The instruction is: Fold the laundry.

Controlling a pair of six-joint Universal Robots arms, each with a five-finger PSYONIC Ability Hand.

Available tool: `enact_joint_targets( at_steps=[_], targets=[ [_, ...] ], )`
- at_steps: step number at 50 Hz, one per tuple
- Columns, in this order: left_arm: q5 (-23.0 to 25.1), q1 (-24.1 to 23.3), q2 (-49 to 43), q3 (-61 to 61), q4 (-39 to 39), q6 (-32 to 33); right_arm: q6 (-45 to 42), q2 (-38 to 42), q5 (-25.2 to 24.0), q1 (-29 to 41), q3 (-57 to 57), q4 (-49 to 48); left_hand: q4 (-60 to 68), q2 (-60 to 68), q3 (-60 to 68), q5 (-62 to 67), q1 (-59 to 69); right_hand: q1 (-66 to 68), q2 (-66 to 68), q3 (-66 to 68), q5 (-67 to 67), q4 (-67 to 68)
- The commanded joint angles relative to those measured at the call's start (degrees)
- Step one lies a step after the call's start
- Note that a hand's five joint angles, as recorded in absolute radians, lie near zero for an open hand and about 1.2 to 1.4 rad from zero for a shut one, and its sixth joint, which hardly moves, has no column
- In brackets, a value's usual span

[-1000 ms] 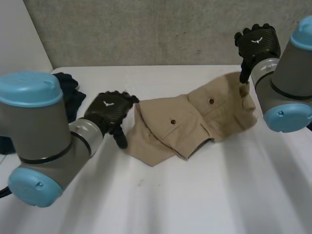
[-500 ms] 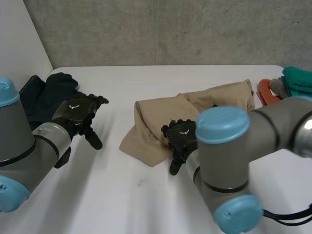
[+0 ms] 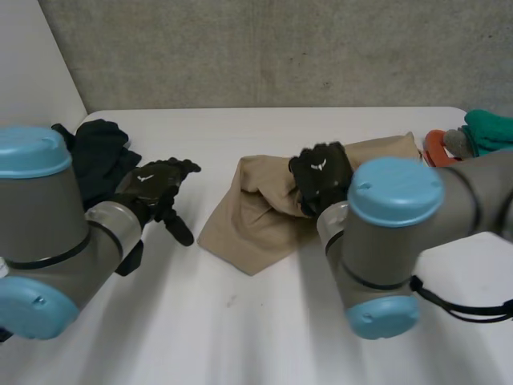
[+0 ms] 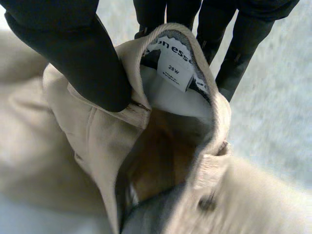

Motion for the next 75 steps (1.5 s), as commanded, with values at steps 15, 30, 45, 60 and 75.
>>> enact_joint_targets(
  at_steps=[15, 30, 45, 60, 75],
  targets=[
    [-7.93, -7.52, -23.82, 25.11, -13.35, -5.48, 1.07, -34.09, -12.39, 0.24, 4.15, 13.36, 26.79, 26.65, 26.36, 25.73, 27.17, 15.45, 12.62, 12.38, 15.07, 13.3],
    [-8.21, 1.62, 22.31, 13.43, -9.93, 1.1, 1.33, -34.01, -19.33, -18.75, -9.47, 23.55, 68.44, 68.3, 68.01, 67.38, 68.83, 15.45, 12.62, 12.38, 15.07, 13.3],
    [-6.7, 2.85, 17.69, 15.18, -13.53, 12.44, 2.3, -13.72, -19.86, -22.18, -13.78, 25.84, 68.44, 68.3, 68.01, 67.38, 68.83, 15.45, 12.62, 12.38, 15.07, 13.3],
    [-2.68, 1.8, -13.43, 40.57, 5.37, 16.22, 0.73, 9.66, -10.9, -17.61, -26.25, -1.57, 68.44, 68.3, 68.01, 67.38, 68.83, 15.45, 12.62, 12.38, 15.07, 13.3],
    [-15.66, 3.21, -30.77, 58.35, 7.75, 16.23, -5.79, 31.03, -5.71, -17.87, -41.38, -25.24, -1.56, -1.7, -1.99, -2.62, -1.17, -54.55, -57.38, -57.62, -54.93, -56.7]
  ],
)
